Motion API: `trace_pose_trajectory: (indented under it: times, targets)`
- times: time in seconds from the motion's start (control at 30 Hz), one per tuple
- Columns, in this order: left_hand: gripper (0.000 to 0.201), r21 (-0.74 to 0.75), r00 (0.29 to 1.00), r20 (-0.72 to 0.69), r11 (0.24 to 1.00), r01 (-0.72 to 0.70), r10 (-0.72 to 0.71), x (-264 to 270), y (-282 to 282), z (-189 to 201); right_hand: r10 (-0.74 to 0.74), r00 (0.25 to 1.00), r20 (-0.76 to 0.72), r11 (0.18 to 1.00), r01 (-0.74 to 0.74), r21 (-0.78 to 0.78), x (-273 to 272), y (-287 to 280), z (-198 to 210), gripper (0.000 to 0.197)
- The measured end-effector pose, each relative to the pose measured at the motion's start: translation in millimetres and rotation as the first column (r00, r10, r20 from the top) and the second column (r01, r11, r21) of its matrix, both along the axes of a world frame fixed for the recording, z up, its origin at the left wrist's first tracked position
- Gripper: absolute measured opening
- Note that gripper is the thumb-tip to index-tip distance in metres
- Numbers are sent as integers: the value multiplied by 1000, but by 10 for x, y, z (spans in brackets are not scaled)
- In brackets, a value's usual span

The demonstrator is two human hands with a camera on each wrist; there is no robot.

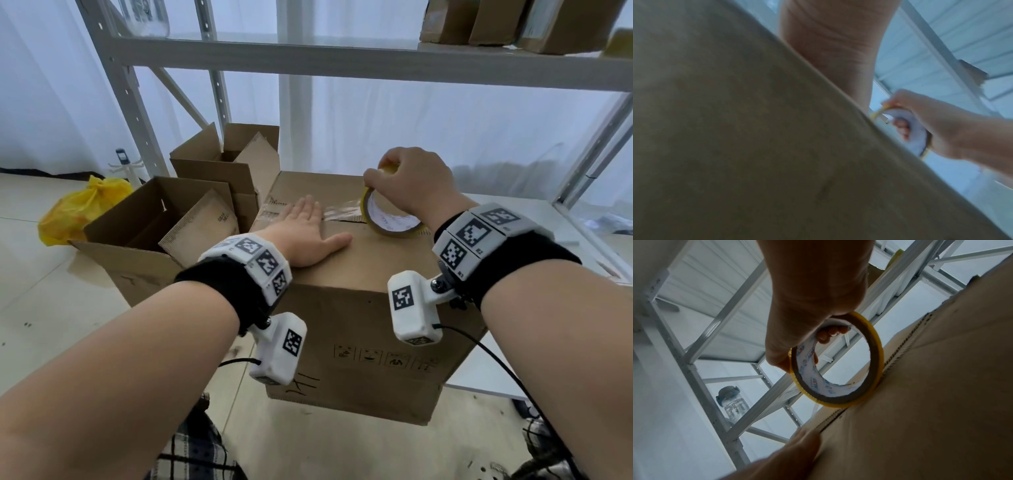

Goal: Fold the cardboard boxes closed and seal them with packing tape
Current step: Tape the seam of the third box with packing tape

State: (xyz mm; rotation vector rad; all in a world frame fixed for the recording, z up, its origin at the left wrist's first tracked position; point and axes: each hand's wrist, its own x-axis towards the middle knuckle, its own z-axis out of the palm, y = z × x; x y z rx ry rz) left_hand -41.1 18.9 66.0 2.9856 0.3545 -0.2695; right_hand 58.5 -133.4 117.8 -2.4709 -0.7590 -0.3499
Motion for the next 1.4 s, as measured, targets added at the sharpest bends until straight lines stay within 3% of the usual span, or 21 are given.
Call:
trace_pose_trajectory:
  times: [0.13,0.47,0.83,1.07,1.17,1.3,1.4]
  targets:
    - [96,-54,1000,3,998,29,-29,115,-201,-8,22,998,65,999,-20,-42,-6,28,-14,37]
    - [96,-49,998,-33,997,54,-56,485,-188,153,-50,998,25,997,51,-65,298,43,85,31]
    - [97,-56,996,-12,995,86,-87,416,-108,94,-21,1000,-1,994,21,-106,227,7,94,26]
    - [97,8,996,-41,997,-73,73,78,375,127,-36,999,21,996,37,-75,173,7,44,35]
    - [97,30,996,-49,997,-72,73,107,254,133,-40,999,37,995,43,-87,175,-8,35,38]
    - [95,-39,997,-63,998,45,-48,196,-140,90,-40,997,69,989,49,-138,139,34,33,33]
    - [94,-73,997,-56,996,55,-59,223,-210,92,-18,998,55,989,26,-145,152,28,59,35]
